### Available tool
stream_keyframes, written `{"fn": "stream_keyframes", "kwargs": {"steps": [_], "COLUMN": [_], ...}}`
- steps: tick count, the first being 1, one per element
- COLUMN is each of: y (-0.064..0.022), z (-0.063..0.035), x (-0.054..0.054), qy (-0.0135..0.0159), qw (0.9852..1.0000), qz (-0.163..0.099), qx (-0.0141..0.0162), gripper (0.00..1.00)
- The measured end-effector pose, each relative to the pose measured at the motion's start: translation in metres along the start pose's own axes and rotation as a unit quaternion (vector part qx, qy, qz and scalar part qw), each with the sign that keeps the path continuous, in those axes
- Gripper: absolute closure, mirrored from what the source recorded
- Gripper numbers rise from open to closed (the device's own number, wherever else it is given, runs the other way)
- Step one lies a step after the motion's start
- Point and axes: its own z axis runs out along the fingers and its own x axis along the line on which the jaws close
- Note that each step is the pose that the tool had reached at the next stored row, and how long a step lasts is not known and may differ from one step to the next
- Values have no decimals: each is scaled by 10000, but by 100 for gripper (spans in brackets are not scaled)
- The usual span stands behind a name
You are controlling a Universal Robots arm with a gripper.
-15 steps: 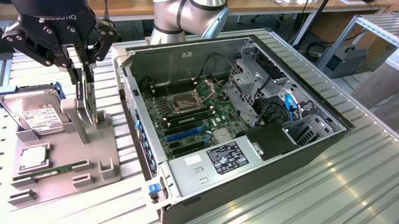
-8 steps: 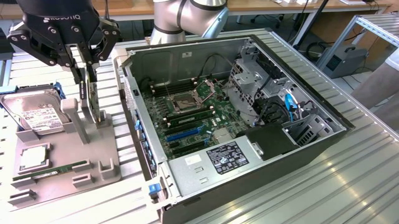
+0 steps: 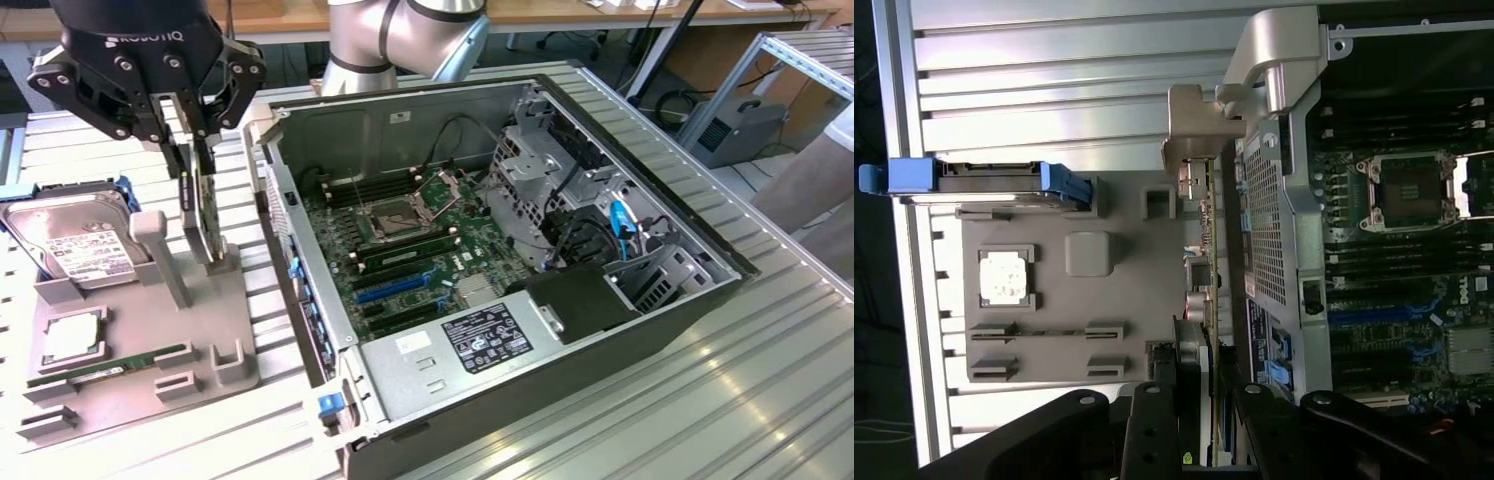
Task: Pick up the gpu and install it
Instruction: 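Pick up the gpu and move the gpu toward the slot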
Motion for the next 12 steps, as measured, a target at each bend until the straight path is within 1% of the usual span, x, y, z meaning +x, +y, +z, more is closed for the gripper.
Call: {"fn": "stream_keyframes", "kwargs": {"steps": [12], "y": [5], "z": [2], "x": [-70], "qy": [0], "qw": [10000], "qz": [0], "qx": [0], "gripper": [73]}}
